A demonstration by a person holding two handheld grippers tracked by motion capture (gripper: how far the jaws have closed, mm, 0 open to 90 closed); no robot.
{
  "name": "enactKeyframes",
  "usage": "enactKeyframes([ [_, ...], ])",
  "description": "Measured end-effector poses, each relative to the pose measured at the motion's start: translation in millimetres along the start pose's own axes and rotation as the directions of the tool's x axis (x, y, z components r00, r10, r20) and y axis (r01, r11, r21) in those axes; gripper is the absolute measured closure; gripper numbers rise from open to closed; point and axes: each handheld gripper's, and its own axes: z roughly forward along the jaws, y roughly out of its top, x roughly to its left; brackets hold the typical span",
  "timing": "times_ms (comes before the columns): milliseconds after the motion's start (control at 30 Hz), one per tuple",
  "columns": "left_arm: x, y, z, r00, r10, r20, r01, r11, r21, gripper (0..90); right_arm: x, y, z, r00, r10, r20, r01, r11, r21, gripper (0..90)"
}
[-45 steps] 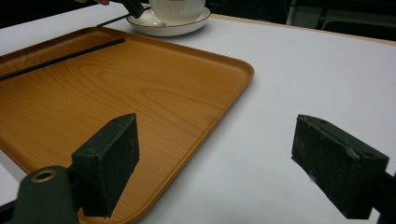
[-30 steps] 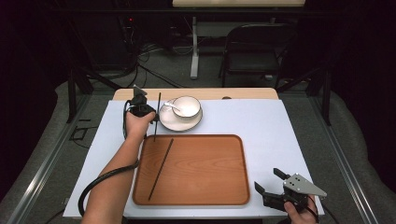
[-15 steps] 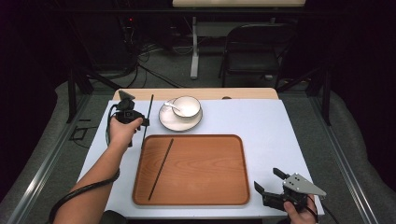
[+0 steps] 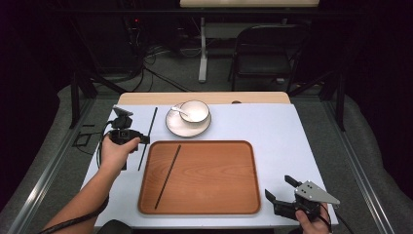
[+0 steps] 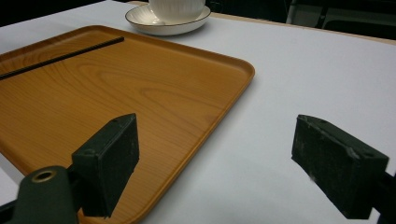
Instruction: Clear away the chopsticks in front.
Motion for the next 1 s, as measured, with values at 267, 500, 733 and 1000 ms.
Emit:
enactKeyframes([
  [267,-7.1,-27.1,-6.0,0.9989,0.047,0.003,-0.047,0.9987,0.019,85.7,0.6,0.2,0.5,1.0000,0.009,-0.002,-0.009,1.000,0.005,14.4],
  [500,-10.0,-47.1,-2.0,0.9981,0.054,0.029,-0.056,0.9976,0.041,85.7,0.1,0.2,0.5,1.0000,0.002,0.000,-0.002,1.000,0.001,14.4],
  [733,-10.3,-68.4,7.2,0.9974,0.056,0.046,-0.059,0.9963,0.063,85.7,0.5,0.1,0.6,1.0000,0.007,0.000,-0.007,1.000,0.003,14.4],
  [1000,-9.5,-82.7,26.5,0.9977,0.063,0.024,-0.065,0.9925,0.104,85.7,0.2,0.2,0.3,1.0000,0.002,0.002,-0.002,1.000,0.001,14.4],
])
